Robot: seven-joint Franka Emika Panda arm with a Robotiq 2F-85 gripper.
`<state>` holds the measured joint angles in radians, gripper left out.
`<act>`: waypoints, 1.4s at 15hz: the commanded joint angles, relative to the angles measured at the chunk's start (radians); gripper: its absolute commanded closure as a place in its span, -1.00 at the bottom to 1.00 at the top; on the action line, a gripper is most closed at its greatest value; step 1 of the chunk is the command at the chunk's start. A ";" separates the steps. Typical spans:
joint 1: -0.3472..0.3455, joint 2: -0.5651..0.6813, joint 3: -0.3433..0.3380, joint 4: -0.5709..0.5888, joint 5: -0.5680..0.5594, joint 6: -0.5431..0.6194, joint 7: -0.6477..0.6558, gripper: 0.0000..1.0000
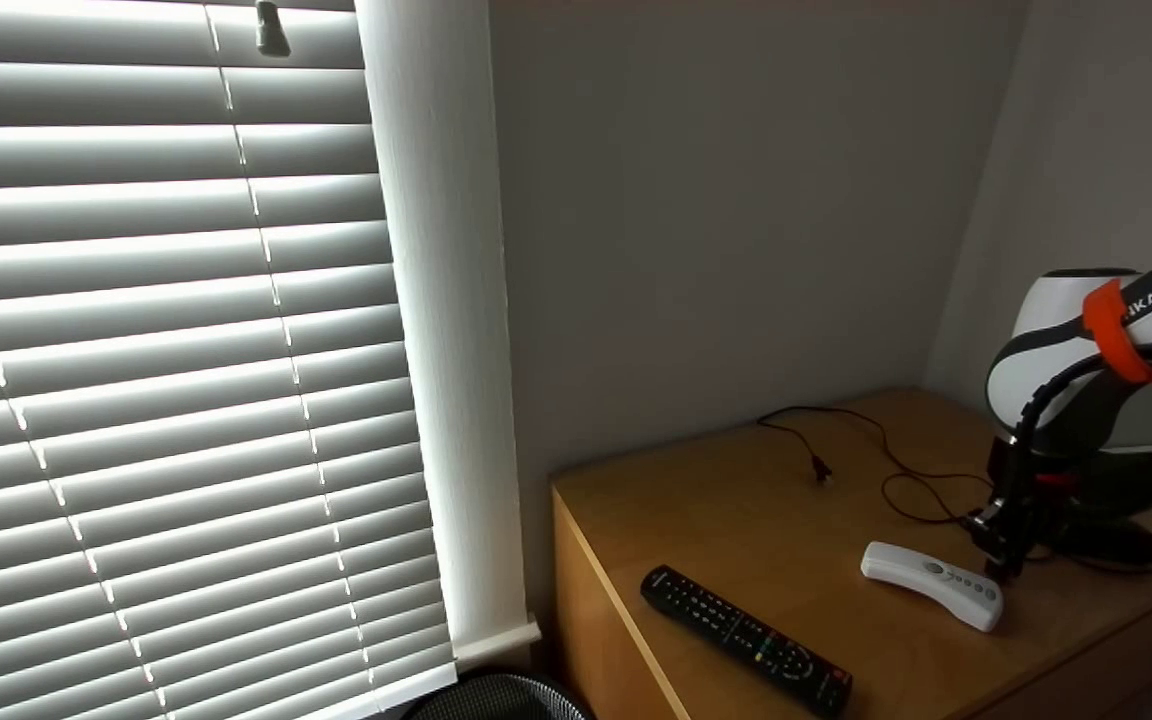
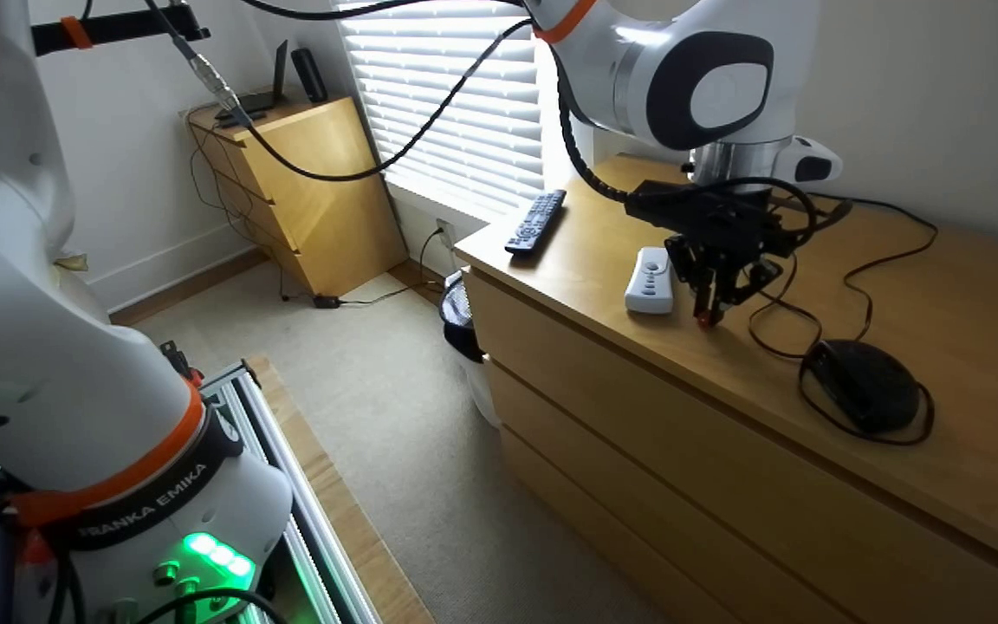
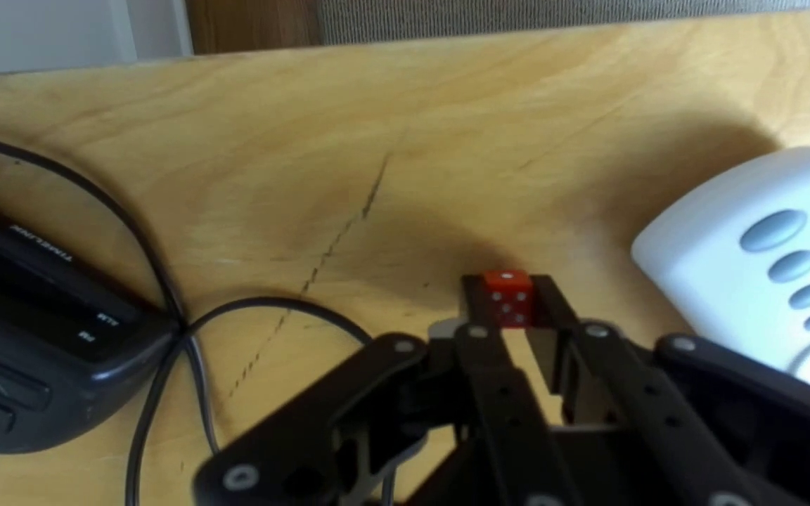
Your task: Lift the orange building block and put it to the right on the table
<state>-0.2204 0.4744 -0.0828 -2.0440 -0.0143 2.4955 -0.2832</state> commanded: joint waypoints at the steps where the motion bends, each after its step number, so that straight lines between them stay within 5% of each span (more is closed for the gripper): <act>1: -0.024 -0.069 0.038 -0.035 0.051 0.028 -0.035 0.91; 10: -0.032 -0.328 0.162 -0.189 0.345 0.184 -0.289 0.91; 21: -0.002 -0.650 0.152 -0.453 0.594 0.375 -0.464 0.91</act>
<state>-0.2305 -0.0622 0.0763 -2.4100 0.5034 2.8261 -0.6823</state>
